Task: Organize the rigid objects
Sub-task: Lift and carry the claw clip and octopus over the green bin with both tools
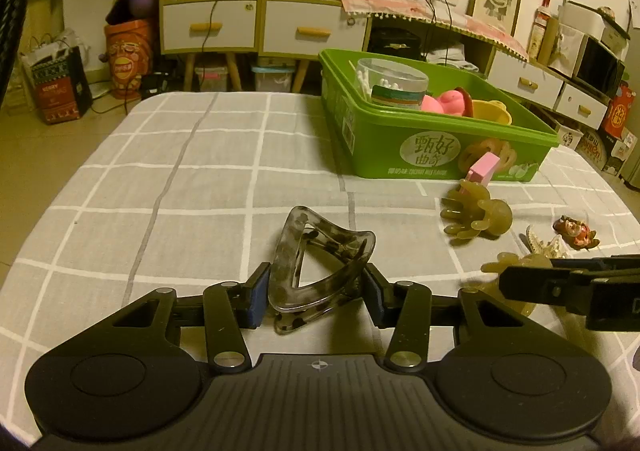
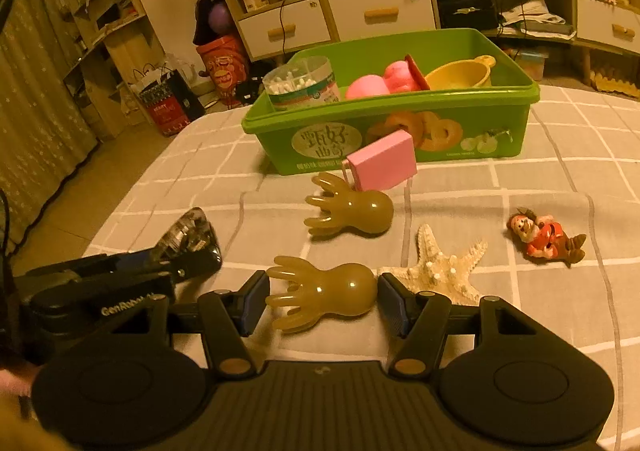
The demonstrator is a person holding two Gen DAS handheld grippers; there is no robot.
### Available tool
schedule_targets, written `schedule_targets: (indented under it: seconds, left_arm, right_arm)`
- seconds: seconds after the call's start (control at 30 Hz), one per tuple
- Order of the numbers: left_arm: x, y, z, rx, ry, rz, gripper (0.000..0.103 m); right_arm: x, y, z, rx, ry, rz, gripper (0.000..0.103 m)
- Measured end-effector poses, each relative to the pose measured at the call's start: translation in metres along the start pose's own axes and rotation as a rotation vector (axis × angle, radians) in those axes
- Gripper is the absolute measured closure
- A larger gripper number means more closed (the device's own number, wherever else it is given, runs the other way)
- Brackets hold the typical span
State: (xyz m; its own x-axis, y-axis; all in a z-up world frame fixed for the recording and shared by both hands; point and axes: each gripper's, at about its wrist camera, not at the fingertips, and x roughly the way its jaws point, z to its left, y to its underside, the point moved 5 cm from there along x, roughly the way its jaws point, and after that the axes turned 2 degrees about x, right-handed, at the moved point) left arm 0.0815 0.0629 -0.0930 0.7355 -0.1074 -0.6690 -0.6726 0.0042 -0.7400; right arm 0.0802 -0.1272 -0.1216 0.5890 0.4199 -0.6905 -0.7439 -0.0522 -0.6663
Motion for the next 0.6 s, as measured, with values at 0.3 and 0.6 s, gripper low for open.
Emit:
schedule_targets:
  seconds: [0.3, 0.6]
  left_arm:
    - [-0.005, -0.003, -0.005, -0.004, 0.020, -0.005, 0.051]
    - [-0.009, -0.009, -0.013, -0.011, 0.040, 0.002, 0.051]
  right_arm:
    - [-0.006, -0.008, -0.002, 0.033, 0.026, 0.030, 0.058]
    - [-0.021, -0.018, -0.007, 0.110, 0.017, 0.062, 0.058]
